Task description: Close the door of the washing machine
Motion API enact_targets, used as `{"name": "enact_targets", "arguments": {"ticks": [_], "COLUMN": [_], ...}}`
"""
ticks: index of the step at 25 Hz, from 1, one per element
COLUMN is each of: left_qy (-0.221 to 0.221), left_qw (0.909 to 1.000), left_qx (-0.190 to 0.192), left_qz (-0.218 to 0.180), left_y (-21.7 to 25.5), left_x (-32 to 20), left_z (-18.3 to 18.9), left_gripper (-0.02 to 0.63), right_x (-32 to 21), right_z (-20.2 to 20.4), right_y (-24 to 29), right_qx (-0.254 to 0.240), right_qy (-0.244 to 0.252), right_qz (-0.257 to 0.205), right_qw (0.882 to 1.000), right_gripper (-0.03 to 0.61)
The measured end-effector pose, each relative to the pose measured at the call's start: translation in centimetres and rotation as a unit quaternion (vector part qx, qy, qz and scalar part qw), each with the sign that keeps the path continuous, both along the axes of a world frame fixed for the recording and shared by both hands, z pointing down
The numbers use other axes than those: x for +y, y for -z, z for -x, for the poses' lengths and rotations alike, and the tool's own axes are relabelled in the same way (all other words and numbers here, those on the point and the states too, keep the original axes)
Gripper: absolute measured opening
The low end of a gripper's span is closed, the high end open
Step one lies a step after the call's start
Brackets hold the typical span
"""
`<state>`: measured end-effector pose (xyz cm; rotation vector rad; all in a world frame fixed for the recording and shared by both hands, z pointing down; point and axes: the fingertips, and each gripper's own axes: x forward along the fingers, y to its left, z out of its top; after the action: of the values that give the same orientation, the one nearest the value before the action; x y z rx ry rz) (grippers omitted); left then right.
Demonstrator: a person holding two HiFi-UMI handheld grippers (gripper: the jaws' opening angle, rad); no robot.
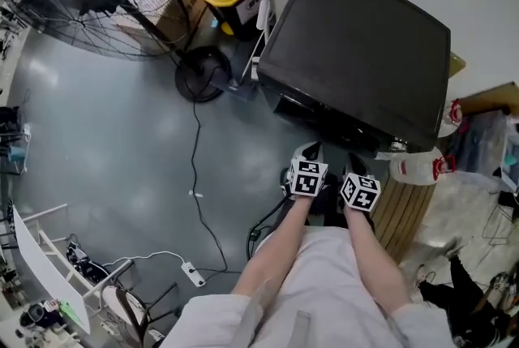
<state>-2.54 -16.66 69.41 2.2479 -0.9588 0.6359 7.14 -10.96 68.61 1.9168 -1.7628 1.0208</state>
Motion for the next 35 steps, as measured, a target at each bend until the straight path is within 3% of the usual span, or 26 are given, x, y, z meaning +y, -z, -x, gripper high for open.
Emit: {"name": "enact_targets", "arguments": {"ticks": [6,15,21,26,29,35], "left_qy": [0.032,0.108,0.135,0.168,0.186,0.164], "left_qw": [0.9993,0.9935,0.9892,0.9820,0.9772,0.9802], "left_qx": [0.009,0.030,0.030,0.041,0.050,0.031], "left_qz": [0.014,-0.017,-0.048,-0.077,-0.088,-0.107], "left_y": [2.0,7.1,10.0,13.1,13.9,14.4], "left_x": [3.0,7.4,11.2,12.7,13.9,14.7], "left_z": [0.6,1.0,1.7,4.2,4.6,3.6], "left_gripper": [0.005,0.005,0.005,0.005,0.005,0.005], "right_x": [1.5,6.3,9.4,11.3,12.9,12.7], "right_z": [-0.4,-1.4,-1.0,-0.6,-1.4,-2.2], "right_y": [2.2,5.0,6.8,8.6,8.7,9.7], "right_qx": [-0.006,-0.010,0.005,-0.033,-0.026,-0.020], "right_qy": [0.042,0.092,0.152,0.148,0.145,0.152], "right_qz": [-0.019,-0.047,-0.071,-0.101,-0.090,-0.095], "right_qw": [0.999,0.995,0.986,0.983,0.985,0.984], "right_gripper": [0.003,0.003,0.003,0.003,0.003,0.003]}}
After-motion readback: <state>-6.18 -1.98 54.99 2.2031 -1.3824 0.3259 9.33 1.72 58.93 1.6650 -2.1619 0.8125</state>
